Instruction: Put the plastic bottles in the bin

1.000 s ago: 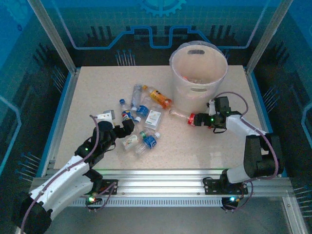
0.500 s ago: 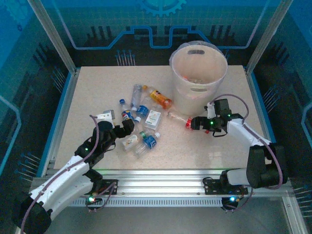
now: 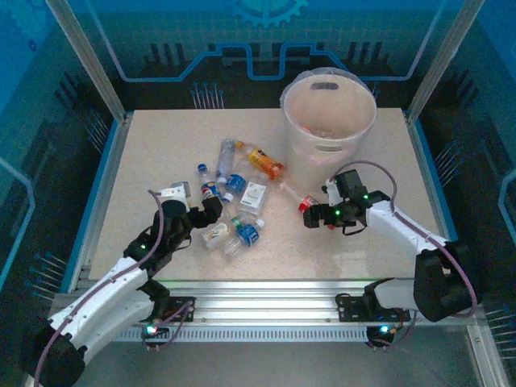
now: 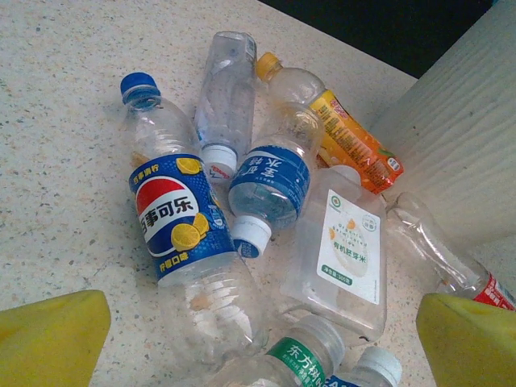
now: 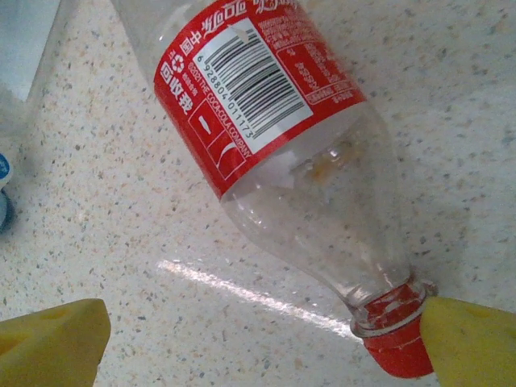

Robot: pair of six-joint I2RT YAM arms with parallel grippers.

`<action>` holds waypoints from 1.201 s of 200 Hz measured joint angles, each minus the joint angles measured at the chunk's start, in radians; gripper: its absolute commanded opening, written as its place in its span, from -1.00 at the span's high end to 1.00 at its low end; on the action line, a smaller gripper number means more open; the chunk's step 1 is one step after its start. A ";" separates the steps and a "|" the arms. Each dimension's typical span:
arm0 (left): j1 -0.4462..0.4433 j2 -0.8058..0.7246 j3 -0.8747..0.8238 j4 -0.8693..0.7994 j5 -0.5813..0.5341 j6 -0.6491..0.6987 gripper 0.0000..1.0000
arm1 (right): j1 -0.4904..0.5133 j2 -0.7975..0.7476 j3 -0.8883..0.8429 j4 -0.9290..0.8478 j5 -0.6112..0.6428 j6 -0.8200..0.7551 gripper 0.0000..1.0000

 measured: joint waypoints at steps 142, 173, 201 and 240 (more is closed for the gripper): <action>0.000 0.021 0.000 0.001 0.007 0.000 -0.98 | 0.140 0.014 0.087 -0.061 0.220 0.039 -1.00; 0.000 0.021 0.000 0.001 0.007 0.000 -0.98 | 0.159 0.113 0.132 -0.039 0.258 0.027 -1.00; 0.000 0.018 0.000 0.001 0.007 0.000 -0.98 | 0.195 0.179 0.162 -0.007 0.281 0.014 -1.00; 0.000 0.013 0.000 0.001 0.006 0.000 -0.98 | 0.238 0.279 0.214 0.016 0.324 -0.002 -1.00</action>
